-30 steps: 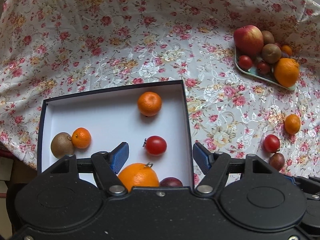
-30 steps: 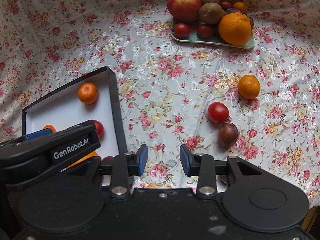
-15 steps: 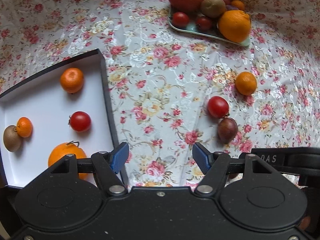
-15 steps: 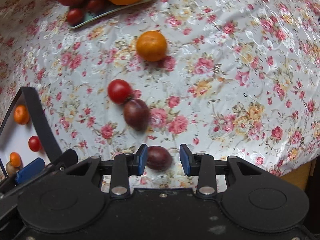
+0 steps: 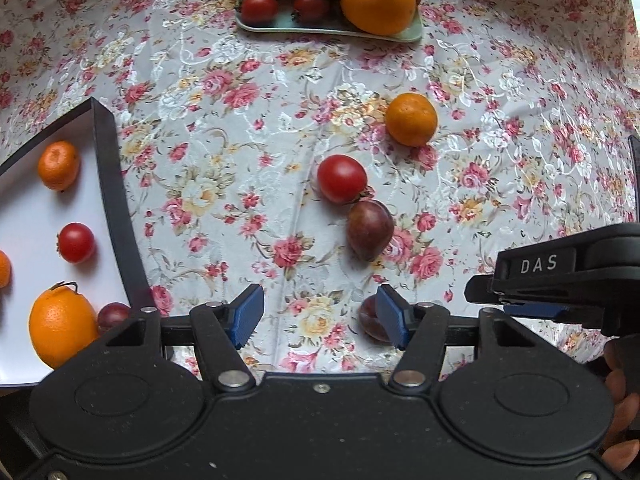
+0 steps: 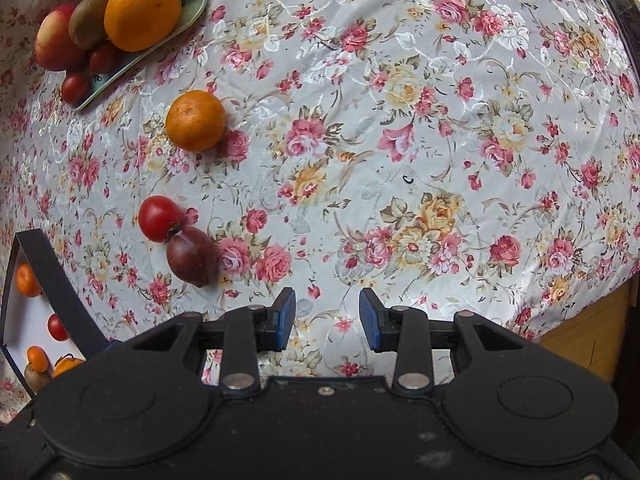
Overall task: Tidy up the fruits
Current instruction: 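Grasp a dark purple plum with the left tool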
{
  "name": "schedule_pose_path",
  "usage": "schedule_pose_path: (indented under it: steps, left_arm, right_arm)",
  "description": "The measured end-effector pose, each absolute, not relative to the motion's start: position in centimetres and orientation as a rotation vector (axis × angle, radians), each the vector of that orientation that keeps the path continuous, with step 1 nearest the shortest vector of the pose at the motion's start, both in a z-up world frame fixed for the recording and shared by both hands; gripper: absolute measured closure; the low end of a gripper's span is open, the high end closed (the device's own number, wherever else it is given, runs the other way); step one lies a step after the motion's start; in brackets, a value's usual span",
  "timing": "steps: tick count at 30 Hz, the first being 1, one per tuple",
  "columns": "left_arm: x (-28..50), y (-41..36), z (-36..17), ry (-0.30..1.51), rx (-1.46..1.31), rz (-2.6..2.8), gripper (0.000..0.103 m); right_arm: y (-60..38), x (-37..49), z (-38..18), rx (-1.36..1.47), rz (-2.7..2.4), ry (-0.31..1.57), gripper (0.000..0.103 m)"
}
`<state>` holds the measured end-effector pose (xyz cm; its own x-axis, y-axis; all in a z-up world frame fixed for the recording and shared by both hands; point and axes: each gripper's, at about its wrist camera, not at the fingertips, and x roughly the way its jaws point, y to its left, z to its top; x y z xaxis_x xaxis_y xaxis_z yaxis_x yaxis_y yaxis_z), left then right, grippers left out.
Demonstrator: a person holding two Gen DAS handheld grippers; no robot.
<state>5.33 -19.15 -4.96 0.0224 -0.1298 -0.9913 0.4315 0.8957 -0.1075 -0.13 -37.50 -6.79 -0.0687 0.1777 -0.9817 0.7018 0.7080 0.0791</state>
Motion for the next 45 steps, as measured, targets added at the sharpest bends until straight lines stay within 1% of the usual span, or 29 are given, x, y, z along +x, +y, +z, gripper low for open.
schedule_pose_path:
  steps: [10, 27, 28, 30, 31, 37, 45]
  left_arm:
    - [3.0, -22.7, -6.0, 1.494, 0.328, -0.521, 0.039]
    - [2.2, -24.2, -8.8, 1.541, 0.389, -0.489, 0.039]
    - [2.1, -24.3, -8.9, 1.536, 0.395, -0.486, 0.04]
    - [2.0, -24.5, -9.0, 1.527, 0.415, -0.486, 0.053]
    - [1.9, -24.7, -9.1, 1.528, 0.423, -0.486, 0.054]
    - [2.5, -24.5, -8.5, 1.507, 0.394, -0.478, 0.055]
    - [6.0, -20.9, -4.8, 1.43, 0.258, -0.401, 0.055]
  right_arm:
    - [-39.3, -1.3, -6.6, 0.779, -0.517, 1.61, 0.065]
    - [-39.7, -1.7, -6.3, 0.797, -0.502, 1.603, 0.064]
    - [-39.7, -1.8, -6.3, 0.798, -0.503, 1.604, 0.064]
    - [-39.7, -1.8, -6.3, 0.8, -0.503, 1.606, 0.065]
    - [-39.7, -1.8, -6.4, 0.802, -0.504, 1.607, 0.065]
    - [-39.6, -1.5, -6.3, 0.808, -0.502, 1.604, 0.065]
    - [-38.7, -0.6, -6.0, 0.781, -0.489, 1.57, 0.065]
